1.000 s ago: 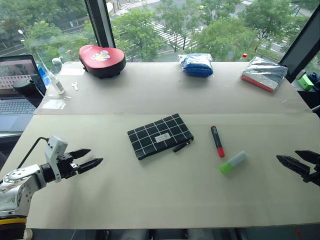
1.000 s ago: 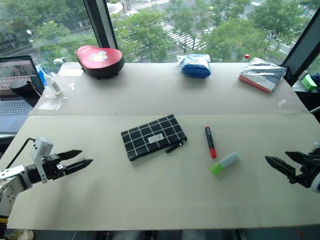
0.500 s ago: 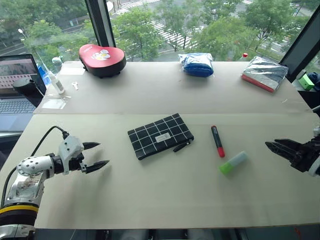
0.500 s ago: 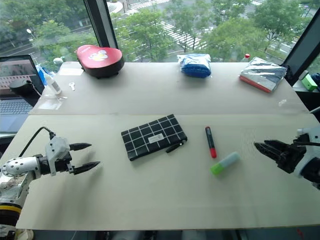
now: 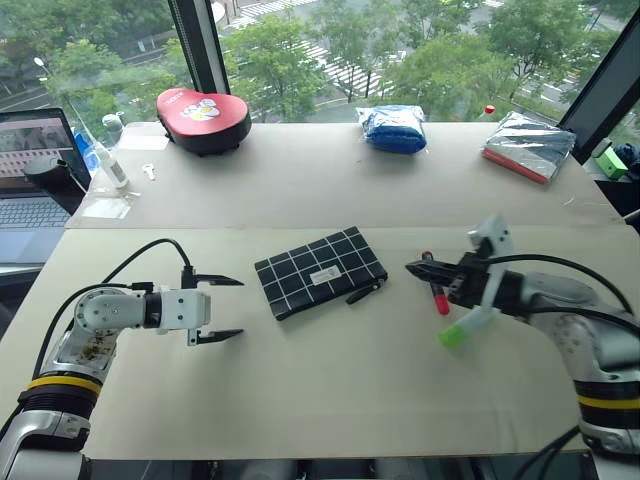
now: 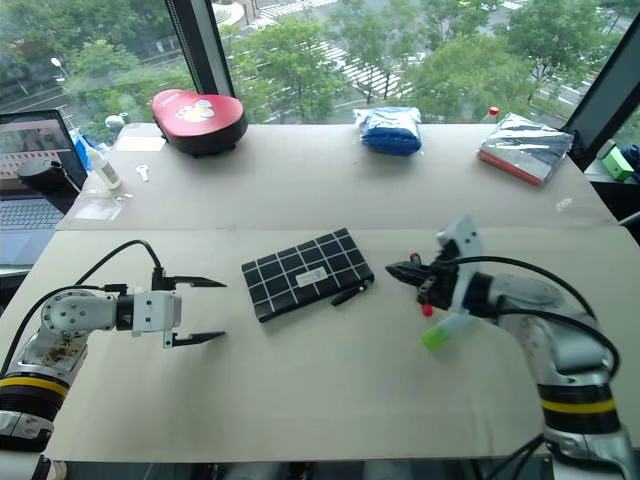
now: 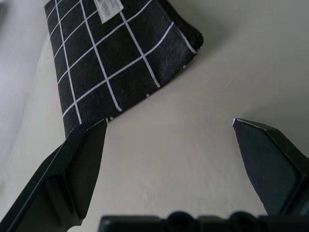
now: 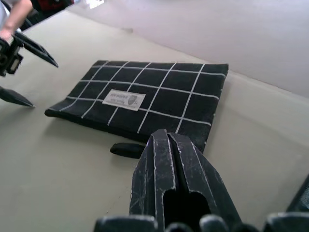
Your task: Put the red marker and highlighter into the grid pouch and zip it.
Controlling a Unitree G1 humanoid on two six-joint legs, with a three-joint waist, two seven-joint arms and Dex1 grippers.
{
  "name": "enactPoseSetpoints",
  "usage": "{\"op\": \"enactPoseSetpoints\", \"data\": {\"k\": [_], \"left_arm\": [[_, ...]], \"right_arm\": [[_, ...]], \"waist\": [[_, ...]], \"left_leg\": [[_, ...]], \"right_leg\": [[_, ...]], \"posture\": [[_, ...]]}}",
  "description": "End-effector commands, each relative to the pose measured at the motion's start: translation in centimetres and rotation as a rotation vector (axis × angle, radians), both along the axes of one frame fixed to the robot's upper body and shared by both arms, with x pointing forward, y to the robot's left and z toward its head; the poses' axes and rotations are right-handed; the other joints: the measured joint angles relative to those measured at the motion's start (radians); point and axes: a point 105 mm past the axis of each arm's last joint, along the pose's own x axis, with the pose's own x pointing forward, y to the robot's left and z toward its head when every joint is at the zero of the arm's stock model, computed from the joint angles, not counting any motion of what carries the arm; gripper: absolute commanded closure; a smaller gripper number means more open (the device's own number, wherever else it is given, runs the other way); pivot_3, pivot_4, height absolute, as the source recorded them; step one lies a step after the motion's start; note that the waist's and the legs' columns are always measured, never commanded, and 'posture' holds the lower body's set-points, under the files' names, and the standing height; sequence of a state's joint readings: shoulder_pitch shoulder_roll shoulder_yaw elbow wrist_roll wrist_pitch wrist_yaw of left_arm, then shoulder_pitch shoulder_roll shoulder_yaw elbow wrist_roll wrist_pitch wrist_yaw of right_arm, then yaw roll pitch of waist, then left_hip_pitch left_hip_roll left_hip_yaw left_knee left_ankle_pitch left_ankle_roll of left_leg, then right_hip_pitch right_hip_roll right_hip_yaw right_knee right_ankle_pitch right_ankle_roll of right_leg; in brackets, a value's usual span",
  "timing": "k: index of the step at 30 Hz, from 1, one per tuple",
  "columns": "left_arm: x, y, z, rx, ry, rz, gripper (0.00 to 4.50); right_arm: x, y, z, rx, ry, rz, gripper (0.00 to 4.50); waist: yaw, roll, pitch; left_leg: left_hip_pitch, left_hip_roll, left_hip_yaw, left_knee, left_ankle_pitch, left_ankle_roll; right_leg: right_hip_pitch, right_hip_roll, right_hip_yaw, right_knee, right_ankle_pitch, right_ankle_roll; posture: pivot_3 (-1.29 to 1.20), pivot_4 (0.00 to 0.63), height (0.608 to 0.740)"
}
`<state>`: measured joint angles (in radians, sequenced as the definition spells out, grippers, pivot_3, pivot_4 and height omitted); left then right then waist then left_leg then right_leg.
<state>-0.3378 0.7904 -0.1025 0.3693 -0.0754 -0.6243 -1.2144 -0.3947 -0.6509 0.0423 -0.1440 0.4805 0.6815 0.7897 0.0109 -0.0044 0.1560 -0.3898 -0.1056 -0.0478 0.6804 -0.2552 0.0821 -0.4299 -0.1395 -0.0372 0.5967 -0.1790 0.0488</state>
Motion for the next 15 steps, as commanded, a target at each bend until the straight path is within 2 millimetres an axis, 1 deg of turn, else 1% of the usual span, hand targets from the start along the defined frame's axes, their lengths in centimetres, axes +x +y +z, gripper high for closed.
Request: {"op": "enactPoseSetpoints", "data": {"k": [1,3,6,9,12,15], "left_arm": [[0.2,-0.5,0.2,0.043,-0.083,-0.055,0.0],[0.5,-0.7,0.1,0.043,-0.115,-0.059,0.0],[0.9,-1.3,-0.1,0.051,-0.167,-0.073,0.0],[1.2,-1.7,-0.2,0.047,-0.193,-0.079,0.0],[1.5,-2.2,-0.1,0.038,-0.209,-0.082,0.0],[2.0,-2.9,-0.1,0.028,-0.232,-0.084,0.0]], "right_arm": [[2.2,0.4,-0.2,-0.092,-0.1,-0.043,4.44],[3.0,0.8,-0.5,-0.116,-0.104,-0.051,4.44],[3.4,1.9,-0.8,-0.144,-0.122,-0.023,4.44],[3.8,2.4,-1.0,-0.164,-0.133,-0.006,4.44],[4.1,2.6,-0.9,-0.172,-0.137,-0.002,4.44],[4.1,2.8,-1.9,-0.236,-0.129,0.026,4.44]], "waist": [[0.001,0.0,0.0],[0.002,0.0,0.0],[0.003,0.0,0.0],[0.002,0.0,0.0],[0.004,0.0,0.0],[0.003,0.0,0.0]], "left_leg": [[-0.001,0.0,0.0,0.0,0.0,0.0],[-0.002,-0.001,0.0,0.0,0.001,-0.001],[-0.003,-0.002,0.001,0.0,0.002,-0.002],[-0.003,-0.002,0.001,0.0,0.002,-0.002],[-0.003,-0.002,0.0,0.001,0.003,-0.003],[-0.003,-0.002,0.0,0.001,0.003,-0.003]], "right_leg": [[-0.001,0.0,0.0,0.0,0.0,0.0],[-0.005,0.0,0.0,0.003,0.0,0.0],[-0.007,0.0,0.001,0.004,0.0,0.0],[-0.007,0.0,0.001,0.007,0.0,0.0],[-0.007,0.0,0.001,0.012,0.0,0.0],[-0.008,0.0,0.001,0.013,0.0,0.0]], "posture": [[0.0,0.15,0.74],[0.0,0.15,0.74],[0.0,0.15,0.74],[0.0,0.15,0.74],[0.0,0.15,0.74],[0.0,0.15,0.74]]}}
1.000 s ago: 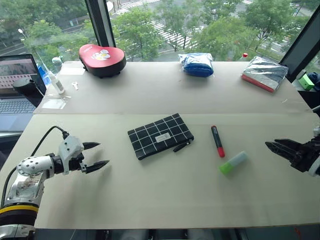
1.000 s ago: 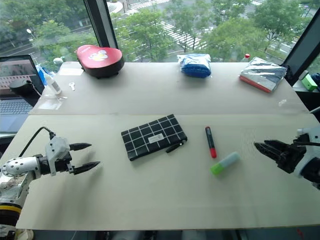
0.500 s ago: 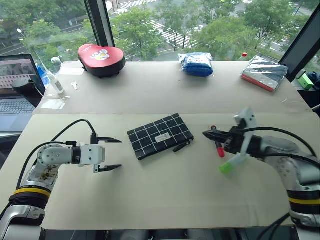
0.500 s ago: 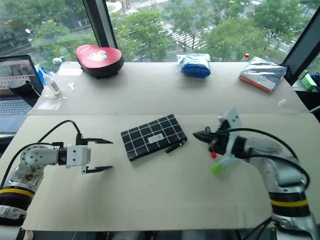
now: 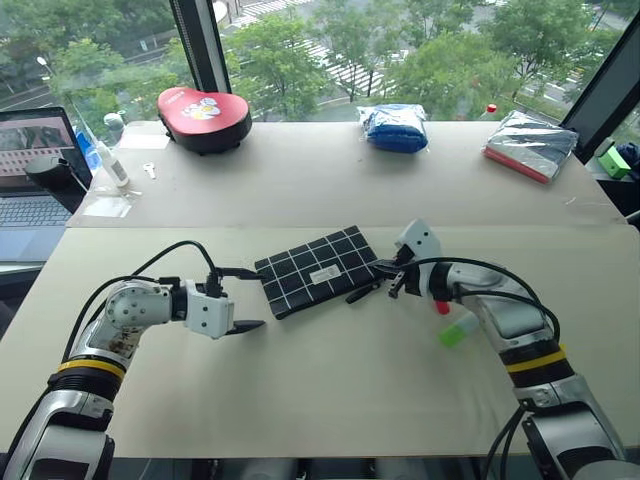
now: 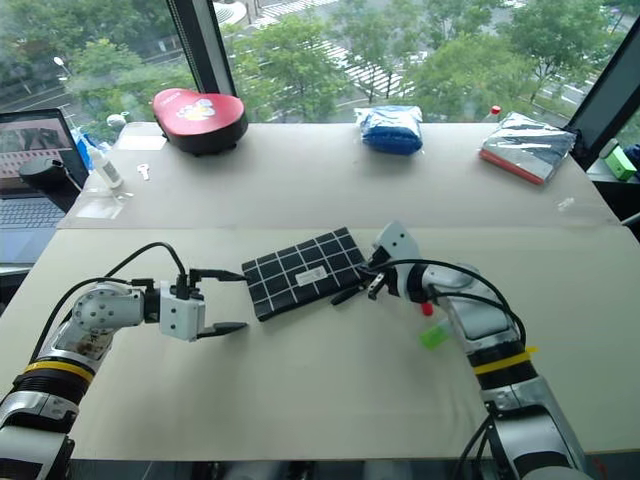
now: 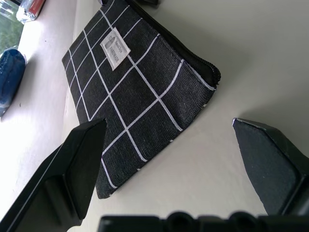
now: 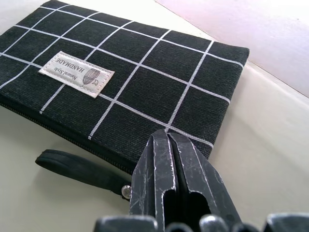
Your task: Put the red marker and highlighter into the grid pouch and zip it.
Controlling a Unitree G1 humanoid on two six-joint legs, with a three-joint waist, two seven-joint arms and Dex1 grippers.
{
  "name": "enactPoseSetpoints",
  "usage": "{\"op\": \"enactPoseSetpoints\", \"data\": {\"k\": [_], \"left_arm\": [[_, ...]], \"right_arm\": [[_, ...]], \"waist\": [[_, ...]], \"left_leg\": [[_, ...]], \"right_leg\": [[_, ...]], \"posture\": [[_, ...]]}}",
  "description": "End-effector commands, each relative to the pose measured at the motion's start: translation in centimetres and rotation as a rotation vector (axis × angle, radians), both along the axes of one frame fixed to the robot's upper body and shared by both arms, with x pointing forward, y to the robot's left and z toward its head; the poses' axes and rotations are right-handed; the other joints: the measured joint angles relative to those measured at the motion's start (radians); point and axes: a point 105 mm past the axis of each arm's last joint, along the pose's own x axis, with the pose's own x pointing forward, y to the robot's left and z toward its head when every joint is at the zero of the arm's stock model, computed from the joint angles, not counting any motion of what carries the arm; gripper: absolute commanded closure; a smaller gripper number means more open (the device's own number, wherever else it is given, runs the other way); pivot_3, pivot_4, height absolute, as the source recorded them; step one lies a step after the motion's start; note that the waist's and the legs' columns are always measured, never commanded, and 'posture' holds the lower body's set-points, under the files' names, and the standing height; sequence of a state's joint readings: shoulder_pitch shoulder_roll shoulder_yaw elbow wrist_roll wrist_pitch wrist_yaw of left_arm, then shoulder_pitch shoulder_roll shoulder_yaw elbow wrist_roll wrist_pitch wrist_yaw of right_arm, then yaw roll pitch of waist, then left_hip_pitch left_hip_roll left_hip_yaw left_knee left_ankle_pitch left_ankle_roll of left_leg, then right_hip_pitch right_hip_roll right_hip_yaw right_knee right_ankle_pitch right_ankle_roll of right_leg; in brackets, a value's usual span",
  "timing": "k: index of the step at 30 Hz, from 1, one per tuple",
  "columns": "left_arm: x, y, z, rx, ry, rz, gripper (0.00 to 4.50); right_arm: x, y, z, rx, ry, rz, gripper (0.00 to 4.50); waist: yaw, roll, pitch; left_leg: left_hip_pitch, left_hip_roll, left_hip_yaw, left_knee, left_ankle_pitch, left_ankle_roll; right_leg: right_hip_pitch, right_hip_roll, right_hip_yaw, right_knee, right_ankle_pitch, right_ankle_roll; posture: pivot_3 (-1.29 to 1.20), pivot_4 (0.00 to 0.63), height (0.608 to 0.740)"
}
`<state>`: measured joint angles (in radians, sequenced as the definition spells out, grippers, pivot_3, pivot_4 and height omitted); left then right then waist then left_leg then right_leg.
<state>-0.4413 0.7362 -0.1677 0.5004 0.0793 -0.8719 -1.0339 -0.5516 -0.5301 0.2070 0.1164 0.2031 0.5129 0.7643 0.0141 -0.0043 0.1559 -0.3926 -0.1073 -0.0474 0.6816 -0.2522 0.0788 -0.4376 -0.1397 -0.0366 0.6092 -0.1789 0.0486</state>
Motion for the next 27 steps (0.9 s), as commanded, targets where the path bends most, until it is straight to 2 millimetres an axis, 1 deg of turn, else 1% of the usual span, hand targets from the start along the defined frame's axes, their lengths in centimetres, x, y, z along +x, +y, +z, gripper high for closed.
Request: {"op": "enactPoseSetpoints", "data": {"k": [1,9,15,17,22,27], "left_arm": [[0.6,-0.9,-0.4,0.008,-0.014,-0.004,0.0],[1.1,-2.1,0.1,-0.018,-0.06,-0.011,0.0],[1.5,-2.8,0.2,-0.021,-0.111,-0.009,0.0],[1.4,-3.2,0.0,-0.021,-0.116,-0.015,0.0],[0.9,-3.8,-1.2,0.013,-0.095,-0.04,0.0],[0.3,-4.4,-2.1,0.025,-0.066,-0.061,0.0]], "right_arm": [[0.3,0.5,0.4,-0.073,-0.051,0.048,4.44],[1.5,-0.7,-0.9,-0.19,-0.028,-0.009,4.44],[1.6,-0.8,-0.8,-0.177,-0.013,-0.014,4.44],[1.6,-0.7,-0.6,-0.166,-0.016,-0.014,4.44],[1.7,-0.8,-0.5,-0.147,-0.009,-0.033,4.44],[1.7,-1.0,-0.7,-0.151,-0.001,-0.043,4.44]], "waist": [[0.0,0.0,0.0],[-0.001,0.0,0.0],[0.0,0.0,0.0],[0.0,0.0,0.0],[0.001,0.0,-0.001],[0.001,0.0,-0.002]], "left_leg": [[0.0,0.0,0.0,0.0,0.0,0.0],[0.002,0.0,0.0,0.001,0.001,-0.001],[0.002,0.0,0.0,0.001,0.001,-0.001],[0.002,0.0,0.0,0.001,0.001,-0.001],[0.003,0.0,0.0,0.001,0.001,-0.001],[0.003,0.0,0.0,0.001,0.001,-0.001]], "right_leg": [[0.0,0.0,0.0,0.0,0.0,0.0],[0.0,0.001,0.0,0.001,0.0,0.0],[0.001,0.001,0.0,0.001,0.0,0.0],[0.001,0.001,0.0,0.002,0.0,0.0],[0.001,0.001,0.0,0.001,0.0,0.0],[0.001,0.001,0.0,0.001,0.0,0.0]], "posture": [[0.0,0.15,0.74],[0.0,0.15,0.74],[0.0,0.15,0.74],[0.0,0.15,0.74],[0.0,0.15,0.74],[0.0,0.15,0.74]]}}
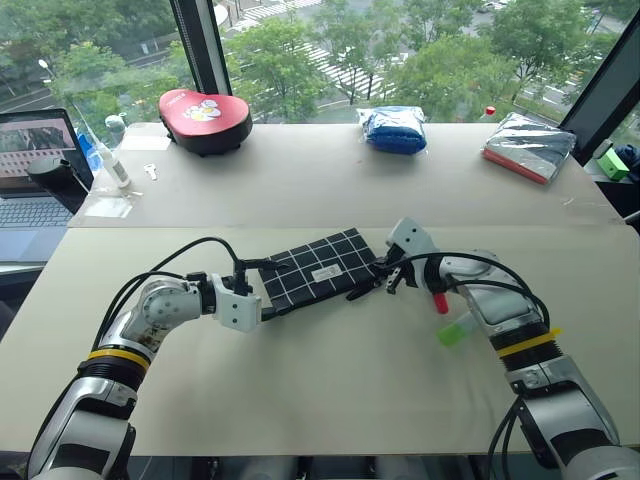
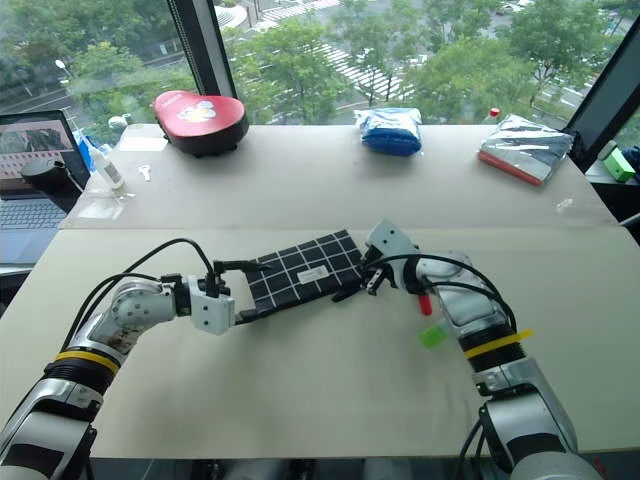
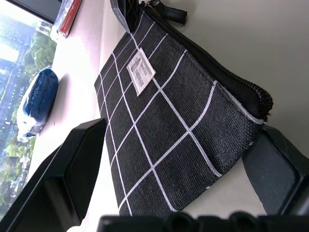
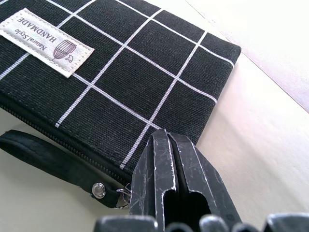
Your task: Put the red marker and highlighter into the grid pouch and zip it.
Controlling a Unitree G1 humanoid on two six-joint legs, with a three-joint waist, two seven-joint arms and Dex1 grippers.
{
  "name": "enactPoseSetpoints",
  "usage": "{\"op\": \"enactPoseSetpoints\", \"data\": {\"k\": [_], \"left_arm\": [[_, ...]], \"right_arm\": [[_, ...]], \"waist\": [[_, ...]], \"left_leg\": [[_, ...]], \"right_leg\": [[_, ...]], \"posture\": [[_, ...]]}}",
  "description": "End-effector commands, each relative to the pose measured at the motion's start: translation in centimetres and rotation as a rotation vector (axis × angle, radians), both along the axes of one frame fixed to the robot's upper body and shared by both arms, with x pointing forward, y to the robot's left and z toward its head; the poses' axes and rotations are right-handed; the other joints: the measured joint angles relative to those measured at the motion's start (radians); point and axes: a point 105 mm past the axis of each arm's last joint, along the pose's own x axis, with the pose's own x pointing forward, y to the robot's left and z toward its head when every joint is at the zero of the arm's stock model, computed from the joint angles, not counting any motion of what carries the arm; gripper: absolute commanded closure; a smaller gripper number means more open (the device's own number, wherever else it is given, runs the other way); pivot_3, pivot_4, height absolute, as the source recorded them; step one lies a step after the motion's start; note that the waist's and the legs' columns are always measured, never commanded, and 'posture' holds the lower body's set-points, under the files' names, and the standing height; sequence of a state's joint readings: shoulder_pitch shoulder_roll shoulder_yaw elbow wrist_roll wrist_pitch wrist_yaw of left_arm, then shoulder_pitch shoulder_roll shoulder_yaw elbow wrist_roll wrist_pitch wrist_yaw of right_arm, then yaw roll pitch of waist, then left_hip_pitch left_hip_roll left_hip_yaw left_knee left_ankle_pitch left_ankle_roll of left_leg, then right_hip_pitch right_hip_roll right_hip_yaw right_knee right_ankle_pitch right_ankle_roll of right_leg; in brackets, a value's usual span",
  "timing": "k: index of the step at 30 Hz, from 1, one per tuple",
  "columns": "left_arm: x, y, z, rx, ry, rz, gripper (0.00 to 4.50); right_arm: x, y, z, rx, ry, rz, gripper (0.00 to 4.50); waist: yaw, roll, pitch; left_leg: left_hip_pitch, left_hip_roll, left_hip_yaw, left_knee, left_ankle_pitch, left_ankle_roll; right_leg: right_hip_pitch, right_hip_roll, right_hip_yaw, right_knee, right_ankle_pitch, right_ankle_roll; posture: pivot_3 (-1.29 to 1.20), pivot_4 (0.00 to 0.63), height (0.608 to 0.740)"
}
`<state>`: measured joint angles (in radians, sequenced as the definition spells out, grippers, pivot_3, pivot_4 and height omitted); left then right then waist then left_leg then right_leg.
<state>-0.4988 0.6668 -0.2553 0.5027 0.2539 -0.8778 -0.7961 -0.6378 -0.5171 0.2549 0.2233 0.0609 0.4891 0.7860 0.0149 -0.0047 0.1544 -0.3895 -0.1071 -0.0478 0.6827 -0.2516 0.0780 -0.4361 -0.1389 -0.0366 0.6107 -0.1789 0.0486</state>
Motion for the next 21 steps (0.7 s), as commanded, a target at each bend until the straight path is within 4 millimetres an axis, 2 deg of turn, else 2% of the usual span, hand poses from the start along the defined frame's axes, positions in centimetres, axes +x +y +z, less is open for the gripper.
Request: {"op": "enactPoseSetpoints", "data": {"k": [1,12,13,14,18,19,21], "left_arm": [[-1.1,-1.1,-2.0,0.052,0.051,-0.047,0.0],[-0.8,-2.4,-2.5,0.039,0.065,-0.054,0.0],[-0.7,-2.4,-2.5,0.035,0.064,-0.051,0.52],[-0.6,-2.4,-2.5,0.031,0.068,-0.05,0.66],[-0.6,-2.7,-2.7,0.032,0.074,-0.062,2.13],[-0.6,-2.7,-2.7,0.032,0.075,-0.065,2.63],[-0.5,-2.9,-2.7,0.028,0.075,-0.07,3.22]], "right_arm": [[0.1,-0.8,-0.4,-0.004,0.018,-0.037,4.44],[0.1,-1.0,-0.2,-0.001,0.018,-0.046,4.44],[0.1,-1.1,-0.2,-0.002,0.017,-0.046,4.5],[0.0,-1.1,-0.1,-0.001,0.017,-0.047,4.5],[0.0,-1.1,-0.1,0.002,0.017,-0.049,4.5],[0.0,-1.1,-0.1,0.003,0.018,-0.049,4.5],[-0.1,-1.1,-0.2,0.003,0.018,-0.049,4.5]], "waist": [[0.0,0.0,0.0],[0.002,0.0,-0.002],[0.002,0.0,-0.002],[0.002,0.0,-0.002],[0.004,0.0,-0.002],[0.004,0.0,-0.002],[0.005,0.0,-0.002]], "left_leg": [[0.0,0.0,0.0,0.0,0.0,0.0],[0.001,0.0,0.0,0.0,0.0,0.0],[0.001,0.0,0.0,0.0,0.0,0.0],[0.001,0.0,0.0,0.0,0.0,0.0],[0.001,0.0,0.0,0.0,0.0,0.0],[0.001,0.0,0.0,0.0,0.0,0.0],[0.001,0.0,0.0,0.0,0.0,0.0]], "right_leg": [[0.0,0.0,0.0,0.0,0.0,0.0],[0.001,0.0,0.0,0.0,0.0,0.0],[0.001,0.0,0.0,0.0,0.0,0.0],[0.001,0.0,0.0,0.0,0.0,0.0],[0.001,0.0,0.0,0.0,0.0,0.0],[0.001,0.0,0.0,0.0,0.0,0.0],[0.001,0.0,0.0,0.0,0.0,0.0]], "posture": [[0.0,0.15,0.74],[0.0,0.15,0.74],[0.0,0.15,0.74],[0.0,0.15,0.74],[0.0,0.15,0.74],[0.0,0.15,0.74],[0.0,0.15,0.74]]}}
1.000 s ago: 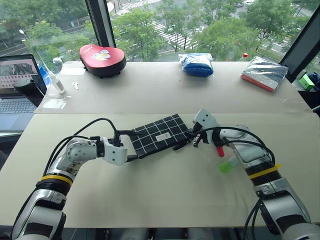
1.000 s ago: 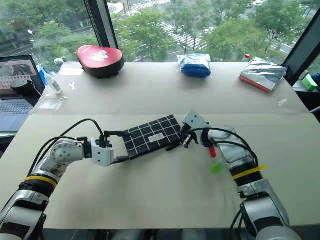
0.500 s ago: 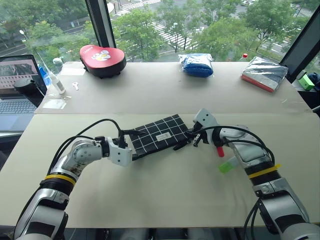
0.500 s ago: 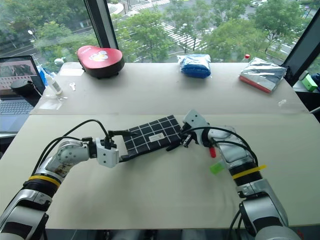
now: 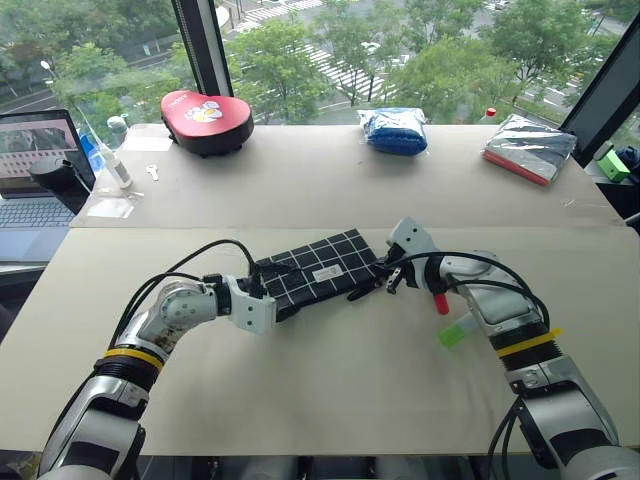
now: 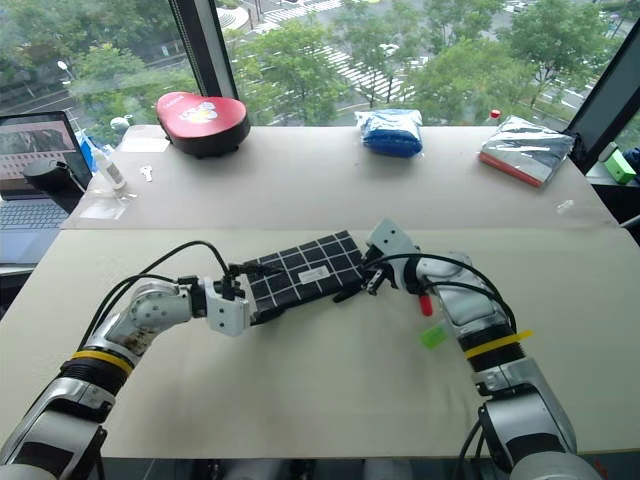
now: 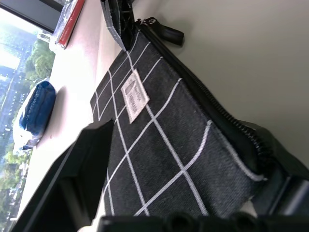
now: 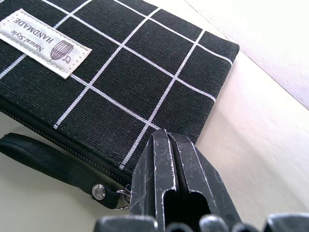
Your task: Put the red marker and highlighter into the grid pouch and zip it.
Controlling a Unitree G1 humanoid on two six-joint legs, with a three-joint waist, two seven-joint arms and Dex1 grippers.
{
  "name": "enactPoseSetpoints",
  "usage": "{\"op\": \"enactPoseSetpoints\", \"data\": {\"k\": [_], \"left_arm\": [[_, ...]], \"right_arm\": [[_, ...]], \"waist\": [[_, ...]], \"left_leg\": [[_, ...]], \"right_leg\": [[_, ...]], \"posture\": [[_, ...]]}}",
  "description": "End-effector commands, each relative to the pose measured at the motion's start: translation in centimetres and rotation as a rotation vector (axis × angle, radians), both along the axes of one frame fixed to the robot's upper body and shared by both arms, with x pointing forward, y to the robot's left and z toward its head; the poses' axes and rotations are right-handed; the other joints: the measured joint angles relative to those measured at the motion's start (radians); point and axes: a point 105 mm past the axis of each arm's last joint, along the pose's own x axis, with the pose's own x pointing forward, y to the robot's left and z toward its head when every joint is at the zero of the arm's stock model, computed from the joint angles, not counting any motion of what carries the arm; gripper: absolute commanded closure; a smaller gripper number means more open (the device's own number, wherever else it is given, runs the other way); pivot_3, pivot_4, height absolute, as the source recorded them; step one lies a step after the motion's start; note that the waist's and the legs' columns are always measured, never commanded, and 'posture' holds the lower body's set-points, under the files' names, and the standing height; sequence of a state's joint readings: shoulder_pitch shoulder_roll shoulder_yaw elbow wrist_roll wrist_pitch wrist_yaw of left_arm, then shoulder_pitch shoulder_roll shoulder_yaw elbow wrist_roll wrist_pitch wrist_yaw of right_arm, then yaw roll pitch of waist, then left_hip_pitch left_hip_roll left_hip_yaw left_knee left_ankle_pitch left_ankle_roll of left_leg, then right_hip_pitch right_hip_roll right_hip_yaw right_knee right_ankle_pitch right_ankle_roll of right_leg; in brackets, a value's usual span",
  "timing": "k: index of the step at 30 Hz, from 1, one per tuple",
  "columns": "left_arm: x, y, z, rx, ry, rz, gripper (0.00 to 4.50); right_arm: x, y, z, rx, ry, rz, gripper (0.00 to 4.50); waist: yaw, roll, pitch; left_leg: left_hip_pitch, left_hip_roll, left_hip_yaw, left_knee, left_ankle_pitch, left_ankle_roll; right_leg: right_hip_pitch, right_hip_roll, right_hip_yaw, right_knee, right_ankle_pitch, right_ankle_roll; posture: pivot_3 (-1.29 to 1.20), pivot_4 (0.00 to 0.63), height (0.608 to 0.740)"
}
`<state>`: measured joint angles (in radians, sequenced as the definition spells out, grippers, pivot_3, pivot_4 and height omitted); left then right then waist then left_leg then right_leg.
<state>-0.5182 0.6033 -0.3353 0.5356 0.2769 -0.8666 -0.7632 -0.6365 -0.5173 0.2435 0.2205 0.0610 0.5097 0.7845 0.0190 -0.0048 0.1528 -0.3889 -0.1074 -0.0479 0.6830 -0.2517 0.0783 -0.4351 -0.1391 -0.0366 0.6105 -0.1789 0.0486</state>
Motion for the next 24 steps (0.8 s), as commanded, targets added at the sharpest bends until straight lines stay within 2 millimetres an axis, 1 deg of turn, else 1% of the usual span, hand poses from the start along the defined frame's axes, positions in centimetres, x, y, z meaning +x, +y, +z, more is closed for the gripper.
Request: {"op": "enactPoseSetpoints", "data": {"k": [1,2,3,4,9,11,12,14,15,18,20,21,22,24], "left_arm": [[-0.2,-0.4,-1.1,0.043,0.027,-0.024,3.61],[-0.2,-0.4,-1.1,0.042,0.027,-0.026,4.02],[-0.2,-0.4,-1.1,0.042,0.029,-0.028,4.31],[-0.3,-0.4,-1.1,0.042,0.033,-0.03,4.47],[0.0,-0.3,-1.1,0.034,0.047,-0.013,4.47],[0.3,0.0,-1.1,0.015,0.076,0.024,4.5],[0.4,0.2,-1.0,0.002,0.099,0.041,4.5],[0.4,0.4,-0.9,-0.02,0.134,0.058,4.5],[0.4,0.4,-0.8,-0.027,0.142,0.059,4.5],[0.6,0.4,-0.1,-0.083,0.165,0.08,4.5],[1.1,0.4,0.8,-0.161,0.2,0.117,4.5],[1.2,0.4,1.1,-0.189,0.213,0.129,4.5],[1.6,0.3,1.9,-0.249,0.238,0.154,4.5],[2.0,0.0,3.0,-0.341,0.274,0.184,4.5]], "right_arm": [[-0.1,-0.8,-0.2,-0.002,0.008,-0.03,4.5],[-0.1,-0.8,-0.2,-0.002,0.007,-0.031,4.5],[-0.1,-0.9,-0.1,-0.001,0.007,-0.032,4.5],[-0.2,-0.9,-0.1,-0.001,0.007,-0.032,4.5],[-0.3,-1.0,-0.3,0.016,0.023,-0.04,4.5],[-0.3,-1.1,0.1,0.066,0.042,-0.052,3.9],[-0.2,-1.1,0.6,0.103,0.05,-0.064,3.71],[0.0,-1.3,1.5,0.155,0.055,-0.087,2.96],[0.1,-1.5,1.9,0.171,0.057,-0.096,2.69],[-0.2,-1.7,3.7,0.265,0.073,-0.092,1.64],[-0.9,-2.3,6.0,0.37,0.095,-0.079,0.99],[-1.3,-2.5,6.8,0.408,0.105,-0.068,0.99],[-1.9,-3.2,7.7,0.435,0.1,-0.063,0.99],[-2.7,-4.1,8.5,0.452,0.091,-0.067,0.99]], "waist": [[0.001,0.0,0.0],[0.001,0.0,0.0],[0.001,0.001,0.0],[0.001,0.001,-0.001],[0.001,0.001,-0.001],[0.001,0.001,-0.001],[0.001,0.001,-0.001],[0.0,0.001,-0.001],[-0.003,0.001,-0.001],[-0.007,0.001,-0.001],[-0.008,0.001,-0.001],[-0.007,0.001,-0.001],[-0.007,0.001,-0.001],[-0.005,0.001,-0.001]], "left_leg": [[0.0,0.0,0.0,0.0,0.0,0.0],[0.0,0.0,0.0,0.0,0.0,0.0],[0.0,0.0,0.0,0.0,0.0,0.0],[0.0,0.0,0.0,0.0,0.0,0.0],[0.0,0.0,0.0,0.0,0.0,0.0],[0.001,0.0,0.0,0.0,0.0,0.0],[0.001,0.0,0.0,0.0,0.0,0.0],[0.0,0.0,0.0,0.0,0.0,0.0],[0.0,0.0,0.0,0.0,0.0,0.001],[-0.001,0.0,0.0,0.0,0.0,0.0],[-0.003,0.0,0.0,0.0,0.0,0.0],[-0.004,0.0,0.0,0.0,0.0,0.0],[-0.006,0.0,0.0,0.0,0.0,0.0],[-0.009,0.0,0.0,0.001,0.0,0.0]], "right_leg": [[0.0,0.0,0.0,0.0,0.0,0.0],[0.0,0.0,0.0,0.0,0.0,0.0],[0.0,0.0,0.0,0.0,0.0,0.0],[0.0,0.0,0.0,0.0,0.0,0.0],[0.0,0.0,0.0,0.0,0.0,0.0],[0.0,0.0,0.0,0.0,0.0,0.0],[0.0,0.0,0.0,0.0,0.0,0.0],[0.0,0.0,0.0,0.0,0.0,0.0],[0.0,0.0,0.0,0.0,0.0,0.0],[0.0,0.0,0.001,0.001,0.0,0.0],[0.0,0.0,0.001,0.001,0.0,0.0],[-0.001,0.0,0.001,0.001,0.0,0.0],[-0.003,0.0,0.002,0.001,0.0,0.0],[-0.004,0.0,0.001,0.001,0.0,0.0]], "posture": [[0.0,0.15,0.74],[0.0,0.15,0.74],[0.0,0.15,0.74],[0.0,0.15,0.74],[0.0,0.15,0.74],[0.0,0.15,0.74],[0.0,0.15,0.74],[0.0,0.15,0.74],[0.0,0.15,0.74],[0.0,0.15,0.74],[0.0,0.15,0.74],[0.0,0.15,0.74],[0.0,0.15,0.74],[0.0,0.15,0.74]]}}
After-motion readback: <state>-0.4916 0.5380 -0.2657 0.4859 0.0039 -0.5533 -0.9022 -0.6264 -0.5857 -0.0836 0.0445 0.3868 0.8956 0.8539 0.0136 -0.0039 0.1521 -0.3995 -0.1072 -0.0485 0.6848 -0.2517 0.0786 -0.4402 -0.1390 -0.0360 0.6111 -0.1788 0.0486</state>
